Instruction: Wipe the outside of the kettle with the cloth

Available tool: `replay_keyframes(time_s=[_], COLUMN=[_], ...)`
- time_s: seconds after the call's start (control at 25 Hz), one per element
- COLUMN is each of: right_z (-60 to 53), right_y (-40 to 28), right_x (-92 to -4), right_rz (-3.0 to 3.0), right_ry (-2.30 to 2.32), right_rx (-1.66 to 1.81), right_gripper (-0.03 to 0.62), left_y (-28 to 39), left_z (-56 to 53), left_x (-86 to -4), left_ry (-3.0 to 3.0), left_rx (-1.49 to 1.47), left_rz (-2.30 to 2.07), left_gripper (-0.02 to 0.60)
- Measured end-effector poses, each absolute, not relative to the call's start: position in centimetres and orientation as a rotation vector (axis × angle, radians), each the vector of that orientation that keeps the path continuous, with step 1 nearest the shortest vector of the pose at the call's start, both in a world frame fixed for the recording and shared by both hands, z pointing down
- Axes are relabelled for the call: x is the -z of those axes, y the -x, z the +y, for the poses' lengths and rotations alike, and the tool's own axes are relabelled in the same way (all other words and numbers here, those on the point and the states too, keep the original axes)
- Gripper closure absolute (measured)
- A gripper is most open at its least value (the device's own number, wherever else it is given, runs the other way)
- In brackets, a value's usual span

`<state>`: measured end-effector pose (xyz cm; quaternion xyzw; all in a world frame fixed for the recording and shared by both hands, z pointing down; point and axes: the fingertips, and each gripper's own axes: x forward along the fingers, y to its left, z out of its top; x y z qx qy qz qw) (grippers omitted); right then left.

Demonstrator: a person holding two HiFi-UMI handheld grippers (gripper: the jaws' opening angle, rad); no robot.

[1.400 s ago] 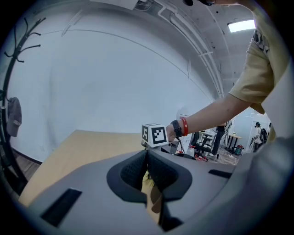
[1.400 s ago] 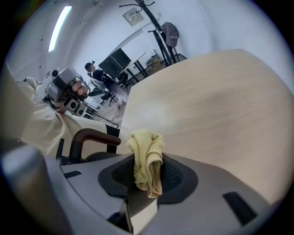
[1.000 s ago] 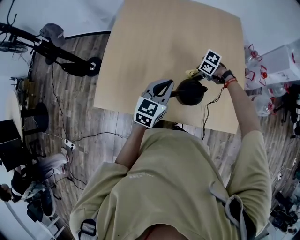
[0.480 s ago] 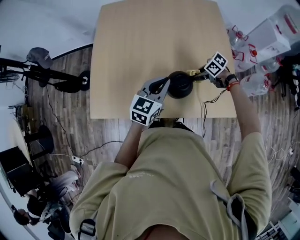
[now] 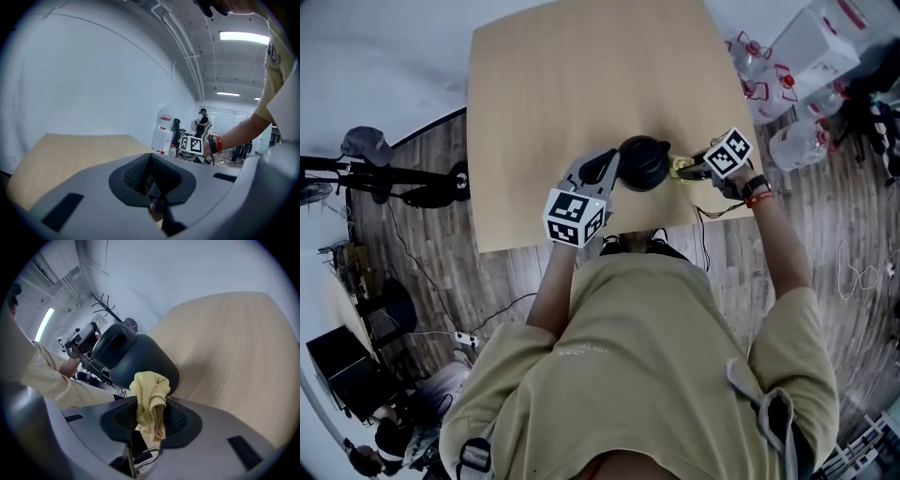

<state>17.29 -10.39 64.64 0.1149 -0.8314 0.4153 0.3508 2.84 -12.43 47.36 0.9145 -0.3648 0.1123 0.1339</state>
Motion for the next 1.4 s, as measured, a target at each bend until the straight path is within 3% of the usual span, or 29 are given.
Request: replay_keyframes(time_s=[0.72, 1.4], right_z=[-2.6, -3.8], right_y=[-11.1, -2.5], right_x=[-66.4, -65.0], right_rz=[-2.120, -2.230], right_ry=[-0.571, -0.679], right_rx=[-1.178, -1.249], right_gripper=[0.459, 0.457], left_y=[-2.0, 1.0], left_z=[-12.4, -12.5], left_x=[-47.5, -48.4], left_ry=[-2.627, -2.561], left_rx=[-0.289, -0.279], left_rz=[-1.085, -1.175], left_gripper=[0.557, 0.557])
